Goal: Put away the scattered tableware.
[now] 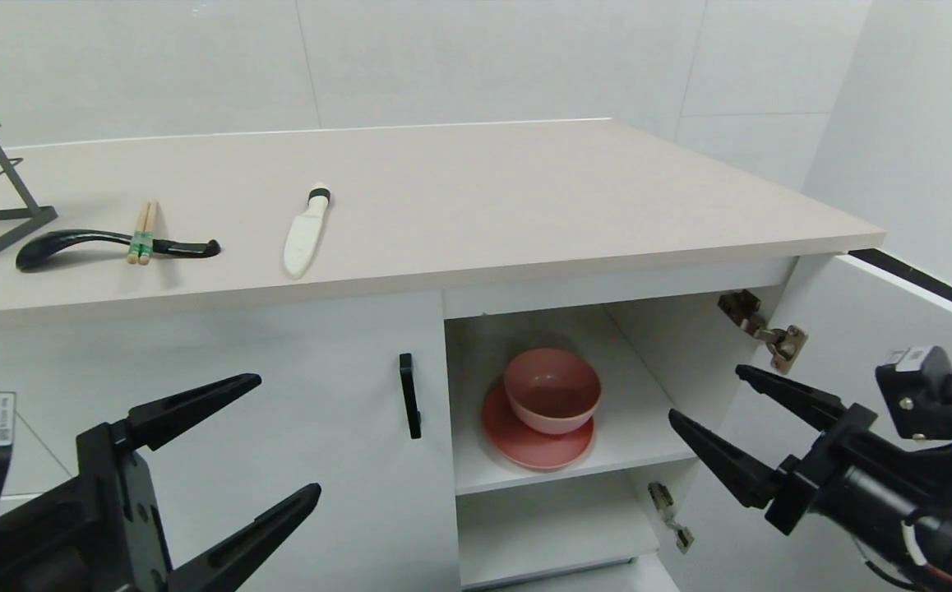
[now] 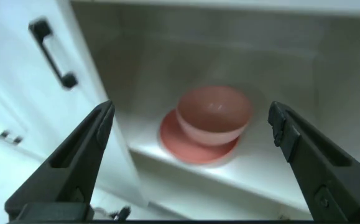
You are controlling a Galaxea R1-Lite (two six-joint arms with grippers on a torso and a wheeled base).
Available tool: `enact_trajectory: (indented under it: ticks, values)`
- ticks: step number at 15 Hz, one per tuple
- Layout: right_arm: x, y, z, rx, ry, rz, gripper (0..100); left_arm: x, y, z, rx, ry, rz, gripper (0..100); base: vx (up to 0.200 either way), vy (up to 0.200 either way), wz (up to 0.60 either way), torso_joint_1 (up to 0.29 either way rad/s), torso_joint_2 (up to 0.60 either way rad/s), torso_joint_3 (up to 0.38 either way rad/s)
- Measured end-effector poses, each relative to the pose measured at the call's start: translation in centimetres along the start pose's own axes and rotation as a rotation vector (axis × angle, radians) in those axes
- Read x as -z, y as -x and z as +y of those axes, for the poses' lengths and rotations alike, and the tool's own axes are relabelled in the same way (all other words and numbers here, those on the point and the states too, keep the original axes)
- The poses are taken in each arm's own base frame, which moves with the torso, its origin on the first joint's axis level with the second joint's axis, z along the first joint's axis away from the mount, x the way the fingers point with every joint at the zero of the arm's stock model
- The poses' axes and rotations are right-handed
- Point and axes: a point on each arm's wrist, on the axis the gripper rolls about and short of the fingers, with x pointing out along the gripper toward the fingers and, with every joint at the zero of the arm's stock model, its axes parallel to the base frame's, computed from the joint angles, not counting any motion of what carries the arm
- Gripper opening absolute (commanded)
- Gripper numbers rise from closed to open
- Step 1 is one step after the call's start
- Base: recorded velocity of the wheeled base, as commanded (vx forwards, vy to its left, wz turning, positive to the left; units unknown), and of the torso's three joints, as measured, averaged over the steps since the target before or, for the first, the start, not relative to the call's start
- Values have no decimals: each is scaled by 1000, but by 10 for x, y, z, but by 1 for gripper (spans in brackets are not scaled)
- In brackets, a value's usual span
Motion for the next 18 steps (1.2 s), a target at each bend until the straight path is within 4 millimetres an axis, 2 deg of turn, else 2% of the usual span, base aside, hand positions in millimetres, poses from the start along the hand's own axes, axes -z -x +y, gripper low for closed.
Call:
enact_trajectory:
  ticks: [4,9,14,18]
  values:
    - [-8,20,-12,92,62,20,100,-6,26,1,-96,79,-5,100,0,0,0,0,0,0]
    - [-3,46,-34,261,32,141,100,-3,67,-7,-287,95,21,100,0,0,0,0,0,0]
    - [4,75,-32,312,16,240,100,6,100,-26,-480,74,10,100,0,0,0,0,0,0]
    - [2,103,-24,314,62,216,100,27,119,-49,-574,86,36,100,0,0,0,0,0,0]
